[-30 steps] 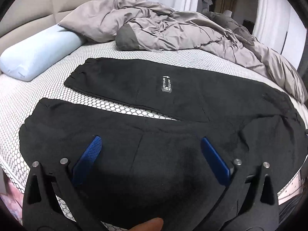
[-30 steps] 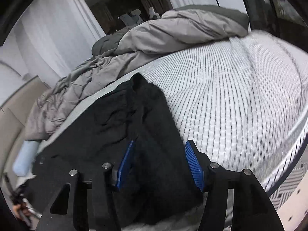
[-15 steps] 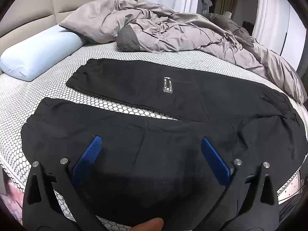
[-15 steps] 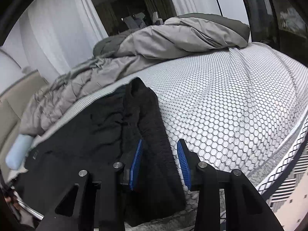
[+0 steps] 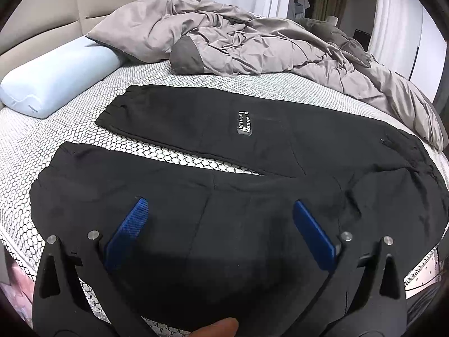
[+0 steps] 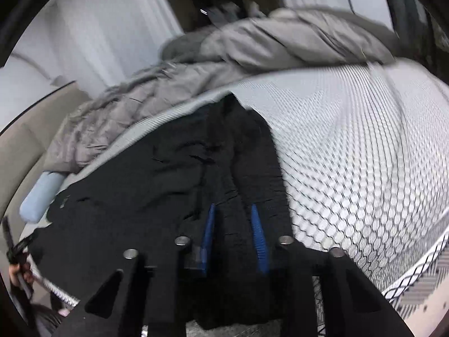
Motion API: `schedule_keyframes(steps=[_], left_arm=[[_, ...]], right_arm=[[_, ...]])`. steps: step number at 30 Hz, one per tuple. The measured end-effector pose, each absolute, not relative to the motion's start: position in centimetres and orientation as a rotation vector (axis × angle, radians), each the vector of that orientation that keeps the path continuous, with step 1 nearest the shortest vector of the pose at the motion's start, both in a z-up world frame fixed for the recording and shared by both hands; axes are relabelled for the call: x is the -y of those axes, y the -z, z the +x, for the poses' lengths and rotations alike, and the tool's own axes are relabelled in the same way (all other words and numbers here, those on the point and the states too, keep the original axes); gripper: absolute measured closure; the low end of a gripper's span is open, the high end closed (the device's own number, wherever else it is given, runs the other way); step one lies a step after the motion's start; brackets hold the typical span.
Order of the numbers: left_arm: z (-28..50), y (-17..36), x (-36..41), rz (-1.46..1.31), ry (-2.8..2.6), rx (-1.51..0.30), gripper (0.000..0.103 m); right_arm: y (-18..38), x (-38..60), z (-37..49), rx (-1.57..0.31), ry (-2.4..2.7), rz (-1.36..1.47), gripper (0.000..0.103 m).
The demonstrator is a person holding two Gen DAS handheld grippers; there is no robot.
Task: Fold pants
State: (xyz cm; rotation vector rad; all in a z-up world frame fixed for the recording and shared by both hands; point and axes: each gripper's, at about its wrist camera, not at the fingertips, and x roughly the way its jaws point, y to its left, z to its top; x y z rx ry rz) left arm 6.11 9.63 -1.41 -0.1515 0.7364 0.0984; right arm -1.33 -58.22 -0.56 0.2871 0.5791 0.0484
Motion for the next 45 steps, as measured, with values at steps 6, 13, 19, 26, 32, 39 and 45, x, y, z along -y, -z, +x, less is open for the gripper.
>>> schedule_keyframes(steps=[6, 13, 19, 26, 32, 39, 45], left_arm=[[6.1, 1.5, -10.2, -0.156, -0.115, -0.739, 0.001], [5.3, 0.3, -12.6, -0.232, -0.157, -0.715, 0.001], [-0.1, -2.9, -19.0, -0.375, -0.231, -0.624, 0.001], [-3.5, 0.5, -25.3, -0.561, -0.258, -0.704, 0.024], [-1.0, 3.8, -27.6, -0.718, -0.152, -0.763, 0.043], [2.5, 4.7, -30.2, -0.807, -0.222, -0.725, 0.103], [1.7, 3.5, -30.1, -0.766, -0.246, -0.650, 0.103]], right_arm=[[0.1, 57.3, -2.5, -0.577, 0.019, 0.221, 0.098], [1.4, 59.2, -2.7, -0.655, 0.221, 0.276, 0.093], [-1.1, 60.1, -7.0, -0.519, 0.119, 0.444, 0.032], [1.1, 59.8, -9.2, -0.523, 0.014, 0.562, 0.022], [3.0, 59.4, -8.4, -0.519, -0.002, 0.628, 0.020], [3.8, 59.3, -9.5, -0.523, -0.026, 0.669, 0.020], [5.0, 58.7, -10.9, -0.524, -0.104, 0.718, 0.020]])
